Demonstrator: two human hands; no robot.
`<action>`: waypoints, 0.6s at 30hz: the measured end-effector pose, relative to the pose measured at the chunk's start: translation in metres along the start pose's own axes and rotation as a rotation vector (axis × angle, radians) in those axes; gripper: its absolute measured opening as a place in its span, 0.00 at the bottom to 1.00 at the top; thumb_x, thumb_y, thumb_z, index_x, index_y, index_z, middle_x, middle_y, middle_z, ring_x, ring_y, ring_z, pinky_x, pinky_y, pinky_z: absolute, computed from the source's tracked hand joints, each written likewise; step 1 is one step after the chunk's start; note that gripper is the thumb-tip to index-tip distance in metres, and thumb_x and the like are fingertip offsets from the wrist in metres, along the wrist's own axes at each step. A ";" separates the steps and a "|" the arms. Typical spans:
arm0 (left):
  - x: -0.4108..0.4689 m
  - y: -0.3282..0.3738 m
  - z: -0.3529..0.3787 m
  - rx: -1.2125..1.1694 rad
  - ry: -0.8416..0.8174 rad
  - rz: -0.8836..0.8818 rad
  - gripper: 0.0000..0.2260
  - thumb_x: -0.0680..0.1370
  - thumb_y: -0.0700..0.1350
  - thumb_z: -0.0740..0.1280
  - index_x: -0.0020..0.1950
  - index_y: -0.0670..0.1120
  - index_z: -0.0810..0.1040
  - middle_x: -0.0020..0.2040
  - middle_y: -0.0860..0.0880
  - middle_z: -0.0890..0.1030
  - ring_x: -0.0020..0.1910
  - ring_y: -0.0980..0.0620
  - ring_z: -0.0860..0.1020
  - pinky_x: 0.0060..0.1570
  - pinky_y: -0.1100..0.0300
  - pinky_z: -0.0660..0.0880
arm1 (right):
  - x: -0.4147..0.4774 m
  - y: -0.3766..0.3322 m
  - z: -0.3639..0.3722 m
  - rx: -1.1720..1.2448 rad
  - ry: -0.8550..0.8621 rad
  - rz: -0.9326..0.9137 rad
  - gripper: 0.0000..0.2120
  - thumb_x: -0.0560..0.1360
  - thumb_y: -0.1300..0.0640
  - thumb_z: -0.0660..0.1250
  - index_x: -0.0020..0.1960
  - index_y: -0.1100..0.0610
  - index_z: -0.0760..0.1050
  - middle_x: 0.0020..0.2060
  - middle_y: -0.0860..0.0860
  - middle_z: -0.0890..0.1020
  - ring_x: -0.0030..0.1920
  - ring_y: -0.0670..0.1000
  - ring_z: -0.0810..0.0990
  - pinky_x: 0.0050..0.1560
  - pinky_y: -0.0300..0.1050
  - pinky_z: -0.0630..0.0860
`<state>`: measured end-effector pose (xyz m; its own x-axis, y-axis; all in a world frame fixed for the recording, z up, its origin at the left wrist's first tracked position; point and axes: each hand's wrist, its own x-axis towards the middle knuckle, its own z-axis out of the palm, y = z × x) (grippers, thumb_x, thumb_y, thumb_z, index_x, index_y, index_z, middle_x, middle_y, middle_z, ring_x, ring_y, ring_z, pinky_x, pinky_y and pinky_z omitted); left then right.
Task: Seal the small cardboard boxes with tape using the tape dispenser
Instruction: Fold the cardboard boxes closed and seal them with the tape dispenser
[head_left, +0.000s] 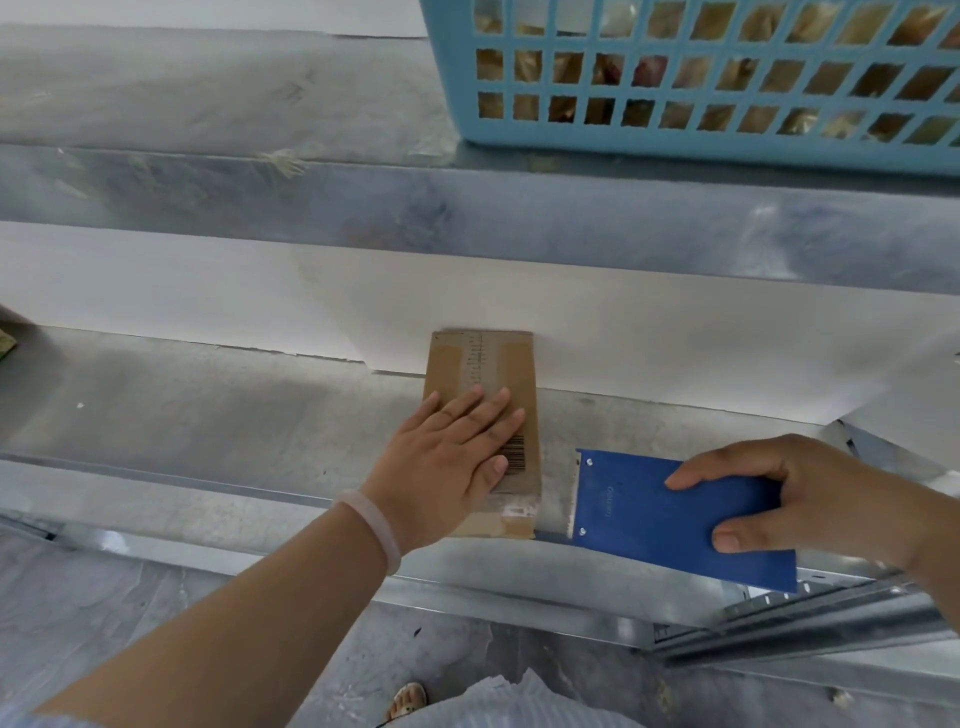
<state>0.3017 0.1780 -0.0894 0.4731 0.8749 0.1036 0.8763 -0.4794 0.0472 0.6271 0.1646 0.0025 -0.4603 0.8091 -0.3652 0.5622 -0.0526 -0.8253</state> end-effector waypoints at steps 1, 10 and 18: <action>0.000 0.000 -0.001 0.002 0.001 -0.003 0.24 0.82 0.58 0.43 0.76 0.55 0.61 0.76 0.55 0.63 0.75 0.51 0.62 0.73 0.45 0.61 | -0.002 0.000 -0.002 0.009 -0.011 0.008 0.21 0.56 0.47 0.81 0.47 0.36 0.83 0.49 0.38 0.84 0.50 0.41 0.83 0.48 0.34 0.78; 0.001 0.001 -0.002 0.009 -0.001 0.000 0.24 0.82 0.58 0.44 0.76 0.55 0.63 0.76 0.55 0.64 0.75 0.51 0.62 0.73 0.46 0.60 | -0.006 -0.011 -0.002 -0.150 0.005 0.082 0.21 0.64 0.54 0.80 0.47 0.30 0.80 0.48 0.29 0.81 0.48 0.36 0.81 0.46 0.32 0.76; 0.002 0.000 -0.001 0.044 -0.022 0.000 0.25 0.83 0.58 0.40 0.76 0.55 0.63 0.75 0.55 0.65 0.74 0.51 0.65 0.72 0.47 0.58 | 0.013 -0.047 0.041 -0.675 0.071 0.035 0.17 0.67 0.35 0.71 0.54 0.25 0.72 0.40 0.28 0.75 0.40 0.32 0.73 0.39 0.28 0.66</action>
<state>0.3028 0.1794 -0.0880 0.4748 0.8763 0.0821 0.8791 -0.4766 0.0031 0.5669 0.1534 0.0193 -0.4006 0.8514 -0.3386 0.8924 0.2788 -0.3549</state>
